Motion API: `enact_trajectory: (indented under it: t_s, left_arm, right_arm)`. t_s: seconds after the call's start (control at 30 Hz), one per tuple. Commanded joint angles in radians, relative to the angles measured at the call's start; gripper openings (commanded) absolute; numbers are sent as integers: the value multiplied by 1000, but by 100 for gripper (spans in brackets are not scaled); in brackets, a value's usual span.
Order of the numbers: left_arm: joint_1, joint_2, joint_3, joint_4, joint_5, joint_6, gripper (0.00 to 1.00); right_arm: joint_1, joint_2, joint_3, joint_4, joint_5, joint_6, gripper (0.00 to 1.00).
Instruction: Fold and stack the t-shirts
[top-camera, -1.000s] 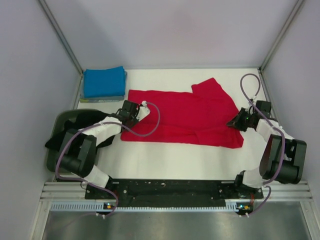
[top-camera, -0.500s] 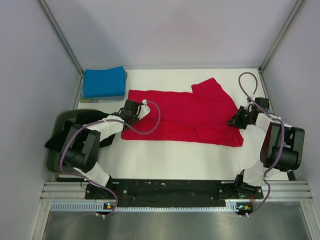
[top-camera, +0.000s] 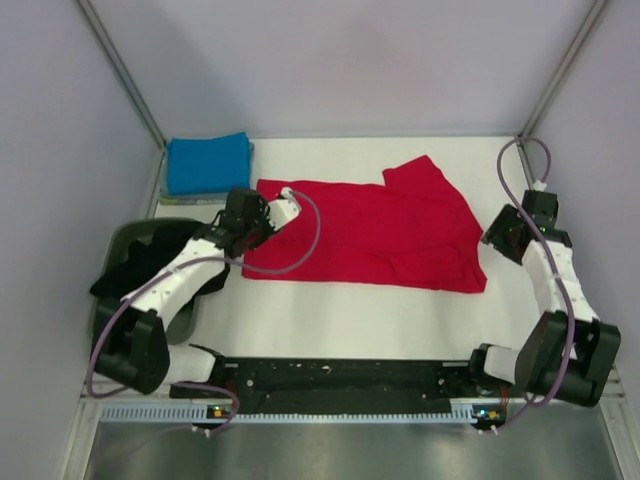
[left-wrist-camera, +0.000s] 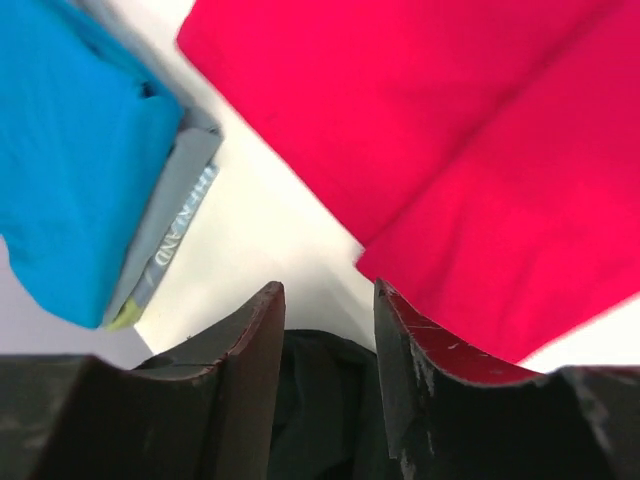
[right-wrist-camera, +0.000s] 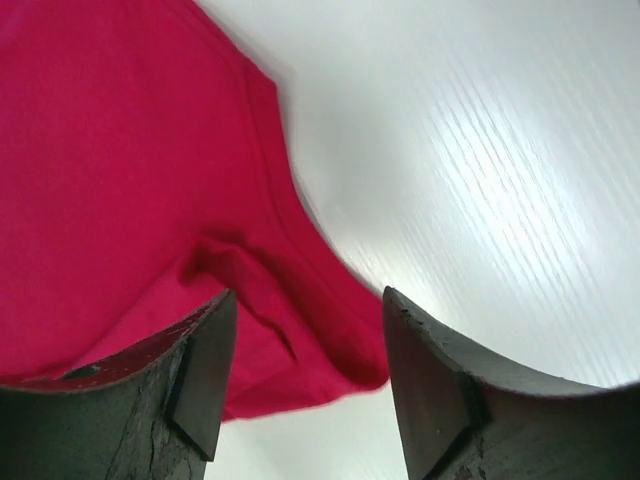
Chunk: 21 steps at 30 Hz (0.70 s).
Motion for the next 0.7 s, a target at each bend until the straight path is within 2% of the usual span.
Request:
enact_trajectory:
  t_s: [0.0,0.13,0.27,0.37,0.43,0.47,0.5,0.6,0.63,0.67]
  left_arm:
    - [-6,-116,-153,-79,223,160,45]
    - [-6,-93,-241,-19,161,212,55]
    - [-8,-16,-255,42,113,229,62]
    - [-8,33,-261,87,91,227,62]
    - [-9,68,-267,125,69,218,60]
    - [-9,77,-268,130,63,214,55]
    - [-11,82,-269,133,62,204,47]
    - [-12,82,-262,75,107,191,2]
    - [-14,74,-262,57,124,183,0]
    - [-12,64,-265,38,132,181,0]
  right_arm:
    - [8,-144,-130,-67,69,72,59]
    - [8,-178,-228,-34,52,107,59]
    - [8,-111,-274,17,21,133,59]
    - [6,-39,-283,45,4,136,57]
    - [3,-9,-288,63,10,133,50]
    - [-8,4,-286,65,0,132,43]
    - [-17,9,-288,71,-1,129,31]
    - [-47,-6,-285,66,3,129,5]
    - [-61,-21,-283,60,3,130,0]
    - [-72,-34,-277,48,3,132,0]
